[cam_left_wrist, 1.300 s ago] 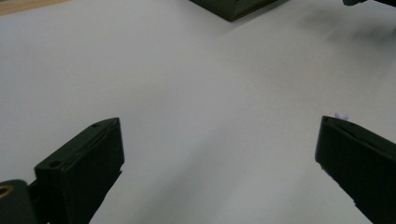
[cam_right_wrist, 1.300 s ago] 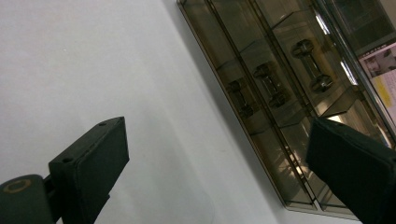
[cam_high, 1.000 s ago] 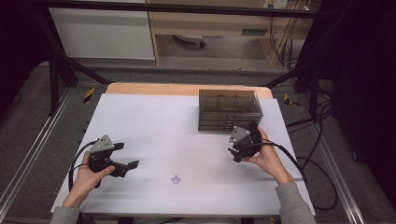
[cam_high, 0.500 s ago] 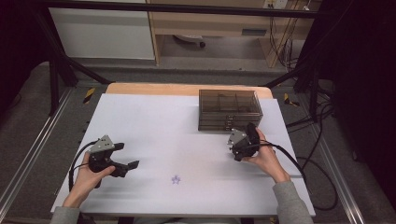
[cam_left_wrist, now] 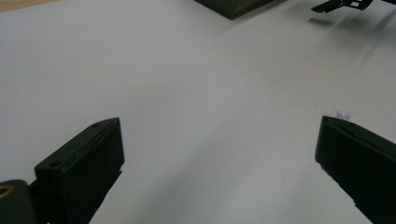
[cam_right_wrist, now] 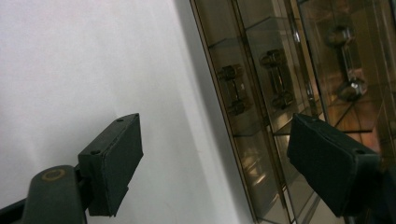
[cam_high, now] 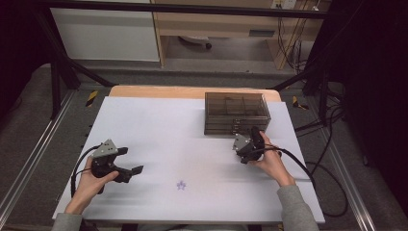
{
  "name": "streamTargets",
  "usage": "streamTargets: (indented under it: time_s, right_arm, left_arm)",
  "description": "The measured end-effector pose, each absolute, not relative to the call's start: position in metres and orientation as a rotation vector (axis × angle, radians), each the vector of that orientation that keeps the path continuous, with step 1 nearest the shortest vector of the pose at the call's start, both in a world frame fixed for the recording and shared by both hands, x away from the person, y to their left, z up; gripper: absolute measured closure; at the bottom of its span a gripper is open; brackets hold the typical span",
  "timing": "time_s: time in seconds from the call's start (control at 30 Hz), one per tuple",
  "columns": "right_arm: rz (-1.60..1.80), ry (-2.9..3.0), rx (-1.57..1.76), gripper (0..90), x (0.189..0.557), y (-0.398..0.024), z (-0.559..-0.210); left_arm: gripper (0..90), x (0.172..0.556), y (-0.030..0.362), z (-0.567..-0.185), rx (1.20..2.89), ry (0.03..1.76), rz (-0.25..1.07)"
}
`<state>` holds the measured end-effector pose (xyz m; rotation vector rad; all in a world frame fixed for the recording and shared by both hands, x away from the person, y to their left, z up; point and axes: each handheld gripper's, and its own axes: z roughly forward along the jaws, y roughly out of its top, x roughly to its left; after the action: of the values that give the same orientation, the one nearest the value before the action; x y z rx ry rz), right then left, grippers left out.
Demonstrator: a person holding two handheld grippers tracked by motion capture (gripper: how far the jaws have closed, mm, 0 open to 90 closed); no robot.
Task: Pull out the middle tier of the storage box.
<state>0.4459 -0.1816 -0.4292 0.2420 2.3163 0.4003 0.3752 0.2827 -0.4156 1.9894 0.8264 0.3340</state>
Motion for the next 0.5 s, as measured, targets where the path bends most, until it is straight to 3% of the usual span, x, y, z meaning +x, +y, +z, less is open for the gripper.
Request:
streamTargets:
  time_s: [0.5]
  right_arm:
    - [0.346, 2.253, 0.13, 22.8, 0.4552, -0.1773, -0.4357]
  left_arm:
    - [1.0, 0.3755, 0.2825, -0.4163, 1.993, 0.828, 0.334]
